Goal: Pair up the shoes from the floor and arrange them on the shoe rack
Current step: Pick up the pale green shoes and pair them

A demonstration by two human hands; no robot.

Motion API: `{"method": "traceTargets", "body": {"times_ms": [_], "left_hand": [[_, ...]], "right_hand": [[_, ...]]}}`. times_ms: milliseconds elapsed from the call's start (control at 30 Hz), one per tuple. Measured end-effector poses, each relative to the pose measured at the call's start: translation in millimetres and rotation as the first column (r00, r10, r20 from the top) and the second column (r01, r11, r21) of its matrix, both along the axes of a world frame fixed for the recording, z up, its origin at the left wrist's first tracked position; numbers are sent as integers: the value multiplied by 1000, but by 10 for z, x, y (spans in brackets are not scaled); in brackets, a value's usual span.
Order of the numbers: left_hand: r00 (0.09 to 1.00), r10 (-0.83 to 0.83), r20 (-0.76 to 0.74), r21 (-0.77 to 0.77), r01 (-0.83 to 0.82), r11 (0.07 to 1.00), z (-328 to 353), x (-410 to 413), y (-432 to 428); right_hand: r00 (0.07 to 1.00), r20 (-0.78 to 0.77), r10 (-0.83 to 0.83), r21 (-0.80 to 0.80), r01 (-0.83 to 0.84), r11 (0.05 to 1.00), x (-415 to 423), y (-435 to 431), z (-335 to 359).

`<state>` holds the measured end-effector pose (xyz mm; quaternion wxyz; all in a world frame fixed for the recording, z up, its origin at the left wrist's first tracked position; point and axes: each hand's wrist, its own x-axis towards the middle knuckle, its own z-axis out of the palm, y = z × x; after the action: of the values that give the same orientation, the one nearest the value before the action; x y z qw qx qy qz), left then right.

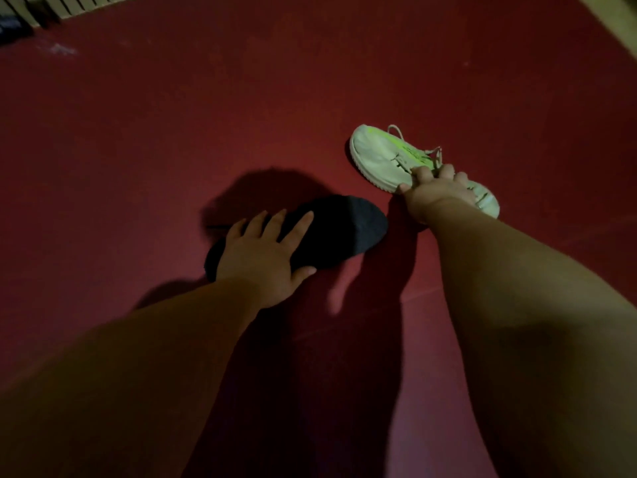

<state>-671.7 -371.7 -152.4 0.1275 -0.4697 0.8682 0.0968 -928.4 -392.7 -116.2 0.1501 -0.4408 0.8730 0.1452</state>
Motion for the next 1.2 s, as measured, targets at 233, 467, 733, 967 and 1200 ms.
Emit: {"method": "traceTargets", "body": {"times_ms": [233, 467, 733, 967, 1200], "left_hand": [[1000, 9, -3, -37, -10, 999, -6, -2, 5], [1000, 8, 1, -76, -8, 997, -49, 3, 4], [997, -10, 81, -101, 18, 995, -33, -20, 57], [996, 0, 85, 53, -4, 999, 79, 5, -42], [987, 83, -135, -50, -91, 995, 180, 647, 708]], "right_hand": [[986, -122, -117, 131, 133, 982, 4, 318, 50], [988, 134, -72, 18, 70, 997, -51, -7, 11], [992, 21, 125, -41, -125, 991, -229, 142, 10], [1000, -11, -24, -233, 20, 972, 90, 590, 545], [987, -13, 158, -204, -158, 966, 930, 1041, 984]]}}
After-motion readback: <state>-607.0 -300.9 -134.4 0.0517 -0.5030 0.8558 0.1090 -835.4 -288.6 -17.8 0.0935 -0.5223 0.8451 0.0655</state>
